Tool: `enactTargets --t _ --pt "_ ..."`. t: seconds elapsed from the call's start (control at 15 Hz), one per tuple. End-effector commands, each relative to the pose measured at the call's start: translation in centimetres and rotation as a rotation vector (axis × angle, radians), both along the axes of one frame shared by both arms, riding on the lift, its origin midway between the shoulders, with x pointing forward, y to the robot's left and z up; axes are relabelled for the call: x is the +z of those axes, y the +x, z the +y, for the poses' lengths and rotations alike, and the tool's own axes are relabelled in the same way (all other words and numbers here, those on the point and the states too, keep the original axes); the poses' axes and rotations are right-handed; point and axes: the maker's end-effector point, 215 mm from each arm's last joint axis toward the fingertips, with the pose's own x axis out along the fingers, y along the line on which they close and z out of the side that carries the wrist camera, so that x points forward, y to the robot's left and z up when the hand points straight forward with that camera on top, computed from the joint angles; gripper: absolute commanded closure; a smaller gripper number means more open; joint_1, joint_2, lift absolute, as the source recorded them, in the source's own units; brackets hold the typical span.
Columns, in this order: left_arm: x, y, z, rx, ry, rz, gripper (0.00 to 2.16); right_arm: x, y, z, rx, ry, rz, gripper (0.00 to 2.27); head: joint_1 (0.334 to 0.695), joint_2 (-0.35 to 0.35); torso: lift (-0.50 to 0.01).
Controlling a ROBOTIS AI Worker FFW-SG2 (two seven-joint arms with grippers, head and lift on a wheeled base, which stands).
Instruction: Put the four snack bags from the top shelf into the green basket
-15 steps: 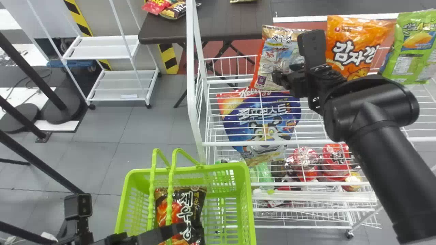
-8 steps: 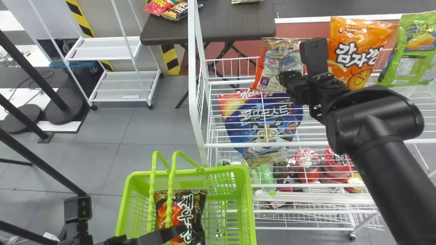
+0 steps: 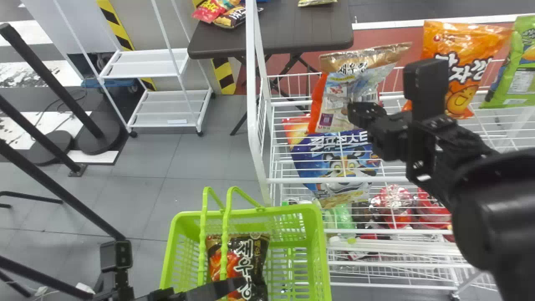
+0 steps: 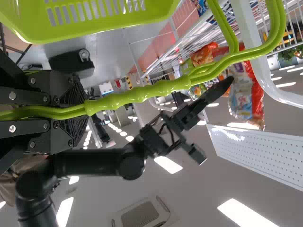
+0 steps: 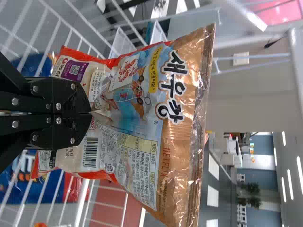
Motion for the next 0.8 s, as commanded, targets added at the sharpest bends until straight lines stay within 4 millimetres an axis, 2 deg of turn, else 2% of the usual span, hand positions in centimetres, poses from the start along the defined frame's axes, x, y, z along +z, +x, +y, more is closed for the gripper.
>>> enactTargets --t 0.0,0.07,0.2,0.27,0.4,0.6,0.73 --pt "0.2 0.0 0.0 -0.002 -0.008 -0.006 2.15 1.5 -5.4 1.1 0.043 0.069 0.025 2.26 0.695 0.217 0.000" --pt "0.1 0.1 0.0 -0.002 -0.011 -0.003 2.15 1.4 -7.5 1.9 0.066 0.100 0.046 2.26 0.695 0.231 0.000" --pt "0.2 0.3 0.0 -0.001 -0.012 -0.005 2.15 -0.5 -11.6 4.4 0.138 0.173 0.126 2.26 0.695 0.258 0.000" --pt "0.2 0.5 -0.1 -0.003 -0.013 -0.010 2.15 -0.6 -12.7 5.5 0.169 0.219 0.149 2.26 0.695 0.279 0.000" --pt "0.2 0.5 -0.2 -0.004 -0.014 -0.009 2.15 -2.6 -14.7 7.8 0.238 0.296 0.230 2.26 0.695 0.343 0.000" --pt "0.1 0.5 -0.1 -0.001 -0.017 -0.006 2.15 -4.7 -17.2 10.7 0.302 0.369 0.322 2.26 0.695 0.350 0.000" --pt "0.1 0.5 -0.1 -0.002 -0.017 -0.005 2.15 -7.8 -19.8 12.4 0.343 0.345 0.432 2.26 0.695 0.350 0.000"
